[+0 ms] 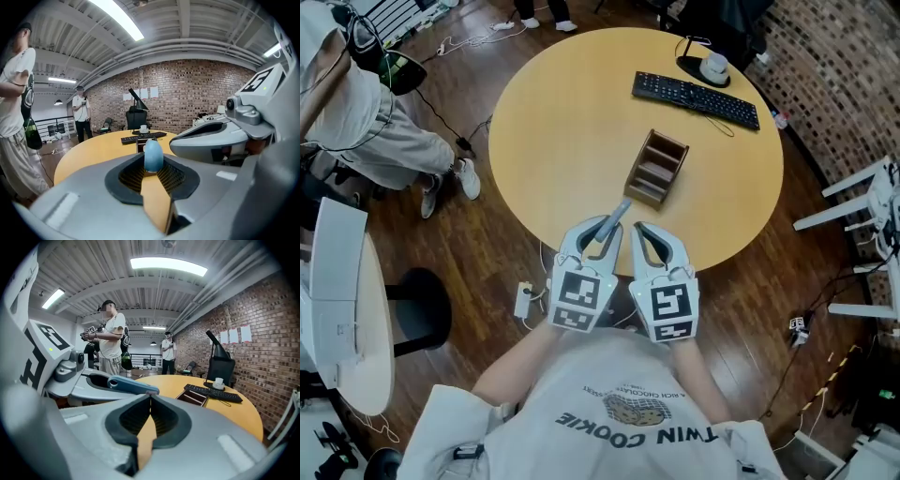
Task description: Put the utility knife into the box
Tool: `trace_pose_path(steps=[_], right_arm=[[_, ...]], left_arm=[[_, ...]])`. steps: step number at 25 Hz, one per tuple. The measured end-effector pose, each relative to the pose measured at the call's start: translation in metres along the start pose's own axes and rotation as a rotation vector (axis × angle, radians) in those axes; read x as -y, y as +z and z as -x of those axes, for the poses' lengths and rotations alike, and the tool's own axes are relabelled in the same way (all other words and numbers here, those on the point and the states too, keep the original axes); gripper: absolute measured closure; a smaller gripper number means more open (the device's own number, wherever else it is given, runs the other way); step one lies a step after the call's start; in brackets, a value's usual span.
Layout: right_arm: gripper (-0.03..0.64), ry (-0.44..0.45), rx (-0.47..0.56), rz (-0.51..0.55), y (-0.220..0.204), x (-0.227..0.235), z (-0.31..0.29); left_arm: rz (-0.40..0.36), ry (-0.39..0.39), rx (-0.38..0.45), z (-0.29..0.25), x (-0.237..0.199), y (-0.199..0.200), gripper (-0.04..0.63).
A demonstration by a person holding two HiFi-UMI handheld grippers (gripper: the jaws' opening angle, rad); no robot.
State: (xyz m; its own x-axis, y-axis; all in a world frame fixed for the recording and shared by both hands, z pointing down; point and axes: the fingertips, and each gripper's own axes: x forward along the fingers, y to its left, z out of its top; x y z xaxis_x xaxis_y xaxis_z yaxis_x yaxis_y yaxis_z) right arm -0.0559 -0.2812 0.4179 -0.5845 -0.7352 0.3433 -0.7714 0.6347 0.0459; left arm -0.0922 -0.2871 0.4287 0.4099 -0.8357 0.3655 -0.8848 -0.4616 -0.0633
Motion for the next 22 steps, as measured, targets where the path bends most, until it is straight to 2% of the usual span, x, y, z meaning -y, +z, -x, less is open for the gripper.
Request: trace_pose_path(steps=[5, 12, 22], right_arm=[[0.615, -0.036, -0.025, 0.008, -0.005, 0.001, -0.015], [0.615, -0.110, -0.059, -0.001, -0.013, 0.015, -0.026], [0.615, -0.137, -0.091, -0.024, -0.031, 0.042, -0.034]], left_arm=[[-0.126, -0.061, -0.054, -0.015, -0.008, -0.009, 0.522], [-0.391, -0.165, -0.119, -0.047, -0.007, -0.018, 0.522], [-0.621, -0.224, -0.218, -0.092, -0.003, -0.037, 0.522]])
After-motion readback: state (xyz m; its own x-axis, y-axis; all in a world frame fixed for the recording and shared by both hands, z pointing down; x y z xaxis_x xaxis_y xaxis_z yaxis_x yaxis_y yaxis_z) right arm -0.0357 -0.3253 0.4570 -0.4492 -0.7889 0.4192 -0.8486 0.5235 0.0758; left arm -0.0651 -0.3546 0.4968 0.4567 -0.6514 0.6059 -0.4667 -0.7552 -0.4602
